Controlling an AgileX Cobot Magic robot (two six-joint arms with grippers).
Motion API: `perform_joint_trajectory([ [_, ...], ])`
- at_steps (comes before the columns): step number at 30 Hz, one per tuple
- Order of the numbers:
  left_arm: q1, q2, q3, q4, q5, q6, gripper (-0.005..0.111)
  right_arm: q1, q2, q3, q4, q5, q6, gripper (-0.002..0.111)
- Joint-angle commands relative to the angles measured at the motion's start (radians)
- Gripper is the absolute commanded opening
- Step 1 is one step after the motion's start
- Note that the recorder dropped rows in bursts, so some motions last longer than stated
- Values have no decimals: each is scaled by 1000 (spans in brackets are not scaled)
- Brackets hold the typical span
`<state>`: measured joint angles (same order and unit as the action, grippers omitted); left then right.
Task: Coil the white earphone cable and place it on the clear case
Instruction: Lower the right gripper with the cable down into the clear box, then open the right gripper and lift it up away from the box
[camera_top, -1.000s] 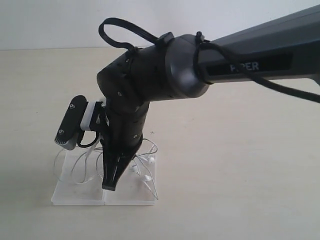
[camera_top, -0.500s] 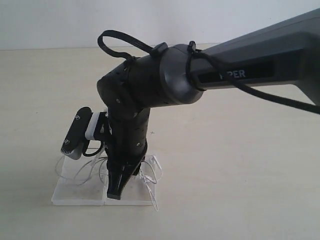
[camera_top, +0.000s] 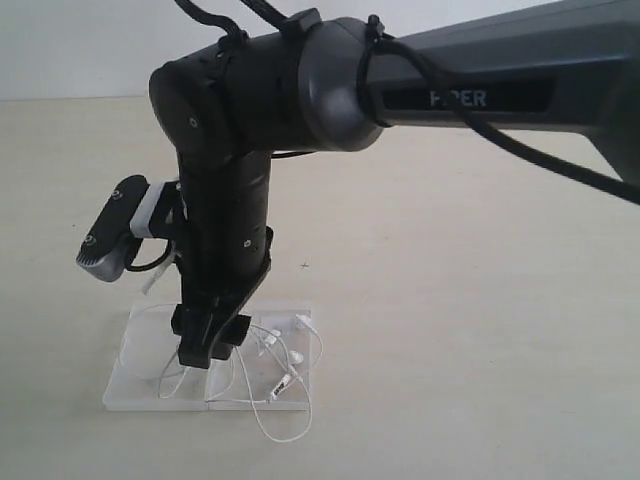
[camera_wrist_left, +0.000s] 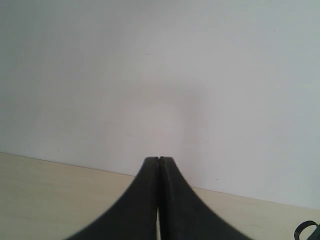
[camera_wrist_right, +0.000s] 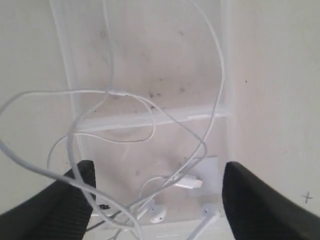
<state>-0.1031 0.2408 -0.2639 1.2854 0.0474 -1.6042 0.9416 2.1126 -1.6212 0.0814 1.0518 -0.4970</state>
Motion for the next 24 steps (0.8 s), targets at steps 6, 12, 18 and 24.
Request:
perform_joint_trajectory([
  [6,-6,-6,4,4,-1,-15,0,-1,81,-13,-34,-47,21,68],
  [12,-6,-6,4,4,-1,-23,0,-1,65,-34,-31,71,28,68],
  [18,-6,-6,4,4,-1,-29,0,-1,2,-55,17,126,28,68],
  [24,-6,-6,4,4,-1,-30,0,-1,-27,-55,18,153,28,68],
])
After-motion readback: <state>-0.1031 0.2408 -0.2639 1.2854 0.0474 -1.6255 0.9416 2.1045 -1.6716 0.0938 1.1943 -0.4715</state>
